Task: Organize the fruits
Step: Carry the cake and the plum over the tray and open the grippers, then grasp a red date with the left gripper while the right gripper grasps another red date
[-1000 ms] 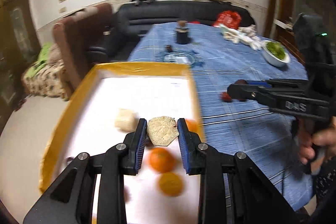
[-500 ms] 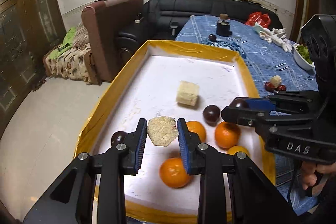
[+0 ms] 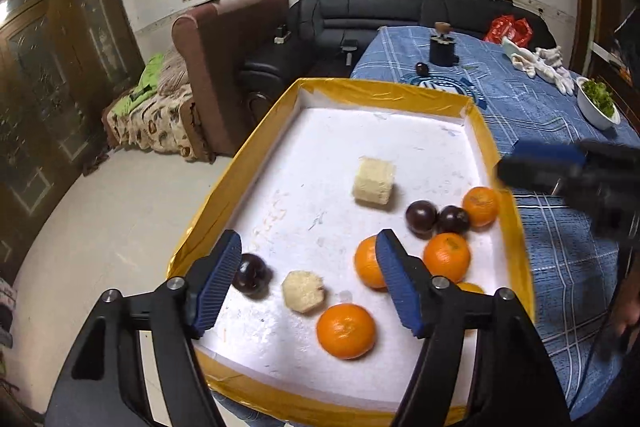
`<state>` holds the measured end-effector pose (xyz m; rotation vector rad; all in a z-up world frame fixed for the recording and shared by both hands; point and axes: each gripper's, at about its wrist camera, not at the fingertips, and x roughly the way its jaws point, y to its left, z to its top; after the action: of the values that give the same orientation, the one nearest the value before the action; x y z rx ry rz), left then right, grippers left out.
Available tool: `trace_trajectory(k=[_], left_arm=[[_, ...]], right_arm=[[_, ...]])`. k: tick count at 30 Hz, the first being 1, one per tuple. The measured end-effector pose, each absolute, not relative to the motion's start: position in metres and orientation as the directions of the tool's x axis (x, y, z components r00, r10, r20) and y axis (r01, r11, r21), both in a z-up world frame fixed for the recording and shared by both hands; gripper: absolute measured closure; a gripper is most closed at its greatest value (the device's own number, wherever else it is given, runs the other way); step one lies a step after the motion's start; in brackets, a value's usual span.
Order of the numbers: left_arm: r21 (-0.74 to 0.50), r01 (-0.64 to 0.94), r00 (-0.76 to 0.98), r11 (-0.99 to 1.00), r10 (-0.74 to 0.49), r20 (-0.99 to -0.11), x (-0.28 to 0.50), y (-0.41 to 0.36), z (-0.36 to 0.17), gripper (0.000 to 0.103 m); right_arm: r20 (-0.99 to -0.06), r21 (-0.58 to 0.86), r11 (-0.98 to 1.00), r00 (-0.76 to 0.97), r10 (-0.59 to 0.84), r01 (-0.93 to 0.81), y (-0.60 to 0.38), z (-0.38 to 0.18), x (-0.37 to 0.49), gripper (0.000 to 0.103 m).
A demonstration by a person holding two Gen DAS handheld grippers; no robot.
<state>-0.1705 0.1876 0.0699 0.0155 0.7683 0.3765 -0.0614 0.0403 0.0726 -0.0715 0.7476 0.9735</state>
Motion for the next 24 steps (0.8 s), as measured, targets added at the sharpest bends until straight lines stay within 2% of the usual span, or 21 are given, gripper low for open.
trace_trajectory(k=[5,8,12,18,24], left_arm=[[0.125,-0.252,0.694,0.96,0.269,-0.667,-0.166,0.165,0.084,0.032],[0.113,-0.171,0.724,0.979,0.203,-0.659,-0.16,0.14,0.094,0.027],[0.116,-0.026,0.739,0.993,0.097,-0.667,-0.143,0.096,0.099,0.027],[0.113,0.082,0.702,0.99,0.024,-0.712,-0.113,0.056,0.091,0.027],[0.077,0.079,0.631,0.994,0.01,-0.776,-0.091,0.046,0.069,0.027]], right_arm=[[-0.602,0.239,0.698,0.46,0.652,-0.675,-0.03,0.077,-0.027,0.048],[-0.657,0.18,0.776,0.514,0.552,-0.604,-0.073,0.065,-0.004,0.048],[-0.721,0.136,0.82,0.512,0.467,-0.556,-0.101,0.045,0.016,0.047],[-0.731,0.122,0.797,0.49,0.475,-0.591,-0.085,0.026,0.025,0.049],[-0.769,0.082,0.788,0.464,0.44,-0.61,-0.058,0.002,0.034,0.063]])
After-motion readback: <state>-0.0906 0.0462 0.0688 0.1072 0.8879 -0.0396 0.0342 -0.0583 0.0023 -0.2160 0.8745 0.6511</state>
